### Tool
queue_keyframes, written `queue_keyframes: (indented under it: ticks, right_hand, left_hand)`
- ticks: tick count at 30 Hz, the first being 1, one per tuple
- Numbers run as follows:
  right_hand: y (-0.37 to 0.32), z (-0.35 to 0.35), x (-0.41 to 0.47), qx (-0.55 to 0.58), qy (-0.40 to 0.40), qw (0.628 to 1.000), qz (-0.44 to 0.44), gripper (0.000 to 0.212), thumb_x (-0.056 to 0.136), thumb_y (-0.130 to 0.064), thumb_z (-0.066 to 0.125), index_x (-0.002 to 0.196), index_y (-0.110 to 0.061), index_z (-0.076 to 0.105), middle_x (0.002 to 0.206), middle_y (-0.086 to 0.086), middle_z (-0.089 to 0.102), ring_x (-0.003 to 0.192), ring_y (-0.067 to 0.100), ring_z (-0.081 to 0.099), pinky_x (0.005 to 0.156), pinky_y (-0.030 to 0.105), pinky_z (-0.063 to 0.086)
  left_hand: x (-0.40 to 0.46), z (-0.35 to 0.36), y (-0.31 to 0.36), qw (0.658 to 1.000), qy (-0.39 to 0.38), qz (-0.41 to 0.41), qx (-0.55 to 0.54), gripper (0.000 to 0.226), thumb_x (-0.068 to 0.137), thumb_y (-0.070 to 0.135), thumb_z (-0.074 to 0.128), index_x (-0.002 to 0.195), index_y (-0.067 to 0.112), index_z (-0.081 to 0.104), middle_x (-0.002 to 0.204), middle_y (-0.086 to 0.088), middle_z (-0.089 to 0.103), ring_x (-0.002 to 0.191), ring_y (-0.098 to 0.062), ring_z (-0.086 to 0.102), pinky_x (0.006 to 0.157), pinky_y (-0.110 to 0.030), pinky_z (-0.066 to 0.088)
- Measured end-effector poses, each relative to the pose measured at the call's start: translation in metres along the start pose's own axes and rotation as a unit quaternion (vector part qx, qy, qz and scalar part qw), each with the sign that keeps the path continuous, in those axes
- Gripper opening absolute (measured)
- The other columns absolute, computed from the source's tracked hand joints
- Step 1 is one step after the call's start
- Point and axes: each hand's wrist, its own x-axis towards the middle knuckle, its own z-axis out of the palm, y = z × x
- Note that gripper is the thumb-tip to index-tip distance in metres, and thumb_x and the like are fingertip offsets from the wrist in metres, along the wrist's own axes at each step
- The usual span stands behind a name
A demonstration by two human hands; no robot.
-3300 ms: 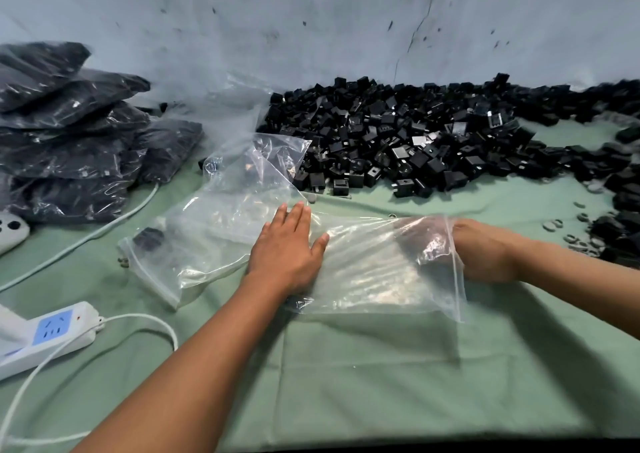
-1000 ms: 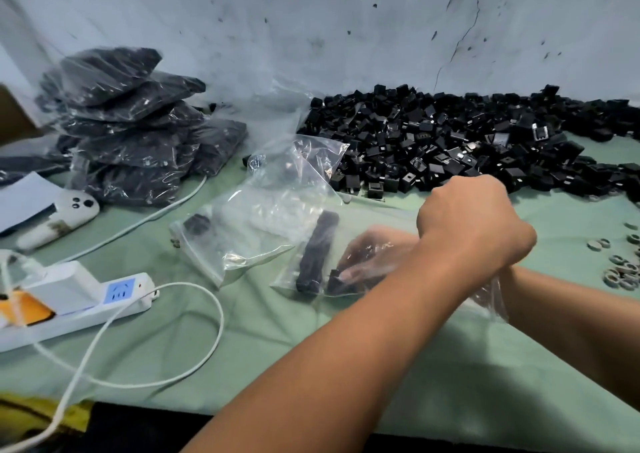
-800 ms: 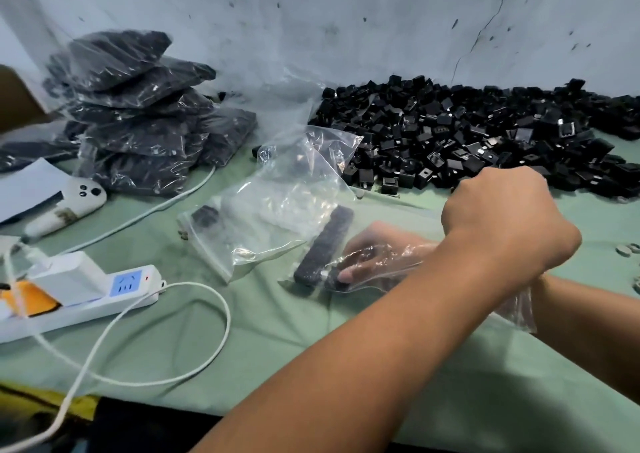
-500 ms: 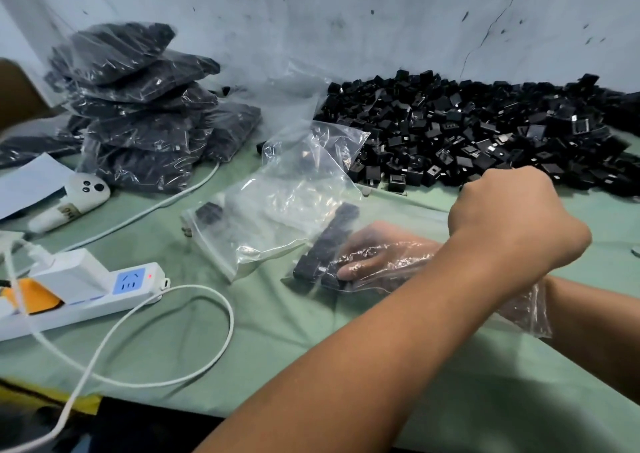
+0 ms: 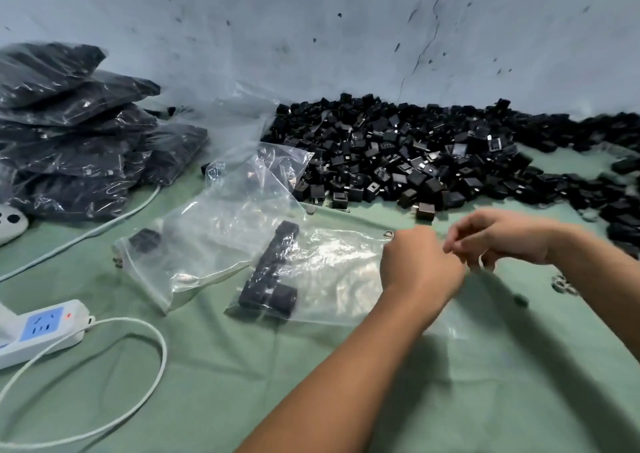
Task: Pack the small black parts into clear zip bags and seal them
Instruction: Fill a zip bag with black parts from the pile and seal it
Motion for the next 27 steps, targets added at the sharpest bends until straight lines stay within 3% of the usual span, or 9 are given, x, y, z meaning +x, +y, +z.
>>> queue_keyframes:
  ticks: [2, 4, 6, 9, 13, 17, 21, 25, 27]
  right_hand:
    - [0.0, -0.003, 0.019, -0.066, 0.244, 0.967, -0.034, 0.017, 0.093, 0.002, 0.062, 0.093, -0.01, 0.074, 0.085, 0.016, 0.074, 0.057, 0.015, 0.062, 0.051, 0.022, 0.046]
    - [-0.005, 0.005, 0.041, -0.187, 0.353, 0.912, -0.092, 0.022, 0.092, -0.002, 0.063, 0.107, -0.013, 0.076, 0.097, 0.009, 0.074, 0.075, 0.016, 0.067, 0.068, 0.023, 0.05]
    - [-0.004, 0.012, 0.059, -0.304, 0.302, 0.898, -0.104, 0.037, 0.096, -0.009, 0.063, 0.132, -0.017, 0.067, 0.124, 0.006, 0.065, 0.11, 0.024, 0.063, 0.093, 0.032, 0.049]
    - [-0.002, 0.019, 0.068, -0.363, 0.247, 0.895, -0.079, 0.046, 0.099, -0.015, 0.063, 0.143, -0.027, 0.058, 0.134, 0.004, 0.055, 0.123, 0.028, 0.055, 0.1, 0.038, 0.047]
    - [0.0, 0.019, 0.053, -0.286, 0.29, 0.904, -0.133, 0.045, 0.088, -0.016, 0.08, 0.13, -0.026, 0.069, 0.115, 0.002, 0.066, 0.106, 0.023, 0.062, 0.087, 0.028, 0.046]
    - [0.002, 0.005, 0.002, -0.076, 0.261, 0.956, -0.113, 0.044, 0.081, -0.007, 0.085, 0.12, -0.019, 0.07, 0.103, -0.001, 0.074, 0.065, 0.011, 0.067, 0.054, 0.027, 0.054]
    - [0.003, 0.011, -0.041, -0.064, 0.035, 0.994, -0.084, 0.036, 0.08, 0.006, 0.079, 0.107, -0.017, 0.079, 0.093, 0.004, 0.08, 0.072, 0.015, 0.07, 0.062, 0.027, 0.058]
    - [-0.014, 0.049, -0.045, -0.064, -0.003, 0.992, -0.107, 0.033, 0.076, 0.009, 0.072, 0.095, -0.017, 0.077, 0.091, 0.008, 0.078, 0.077, 0.014, 0.068, 0.071, 0.029, 0.054]
    - [-0.024, 0.063, -0.043, -0.038, 0.016, 0.992, -0.123, 0.029, 0.068, 0.003, 0.068, 0.075, -0.024, 0.074, 0.071, -0.007, 0.072, 0.067, 0.002, 0.061, 0.062, 0.019, 0.048]
  left_hand:
    - [0.001, 0.011, -0.005, 1.0, 0.01, -0.008, -0.007, 0.032, 0.087, 0.024, 0.061, 0.065, 0.015, 0.04, 0.069, -0.005, 0.044, 0.081, -0.038, 0.059, 0.061, -0.034, 0.04]
    - [0.002, 0.018, -0.01, 1.0, 0.013, -0.014, -0.007, 0.032, 0.086, 0.021, 0.059, 0.062, 0.014, 0.039, 0.066, -0.007, 0.044, 0.072, -0.037, 0.052, 0.059, -0.034, 0.038]
    - [0.004, 0.021, -0.013, 1.0, 0.011, -0.02, 0.003, 0.032, 0.082, 0.02, 0.057, 0.06, 0.012, 0.036, 0.065, -0.01, 0.045, 0.07, -0.038, 0.048, 0.057, -0.035, 0.036]
    - [0.005, 0.023, -0.016, 1.0, 0.003, -0.03, -0.005, 0.025, 0.08, 0.02, 0.056, 0.063, 0.011, 0.04, 0.077, -0.02, 0.06, 0.078, -0.042, 0.058, 0.056, -0.036, 0.037]
    - [0.005, 0.021, -0.023, 0.998, -0.002, -0.05, -0.046, 0.017, 0.08, 0.023, 0.057, 0.075, 0.007, 0.058, 0.08, -0.015, 0.069, 0.08, -0.036, 0.066, 0.069, -0.039, 0.057]
    - [0.005, 0.02, -0.026, 0.992, -0.007, -0.081, -0.095, 0.021, 0.08, 0.026, 0.057, 0.072, 0.007, 0.058, 0.071, -0.014, 0.071, 0.07, -0.035, 0.071, 0.072, -0.042, 0.061]
    - [0.005, 0.016, -0.021, 0.989, 0.011, -0.088, -0.117, 0.023, 0.082, 0.026, 0.058, 0.064, 0.013, 0.052, 0.073, -0.017, 0.071, 0.067, -0.035, 0.072, 0.071, -0.043, 0.061]
    - [0.006, 0.007, -0.009, 0.995, 0.033, -0.06, -0.074, 0.018, 0.082, 0.027, 0.06, 0.074, 0.011, 0.063, 0.081, -0.009, 0.07, 0.08, -0.033, 0.065, 0.07, -0.035, 0.055]
    - [0.004, 0.0, 0.001, 0.998, 0.038, -0.026, -0.046, 0.018, 0.083, 0.027, 0.06, 0.081, 0.011, 0.065, 0.087, -0.011, 0.07, 0.085, -0.035, 0.064, 0.073, -0.037, 0.056]
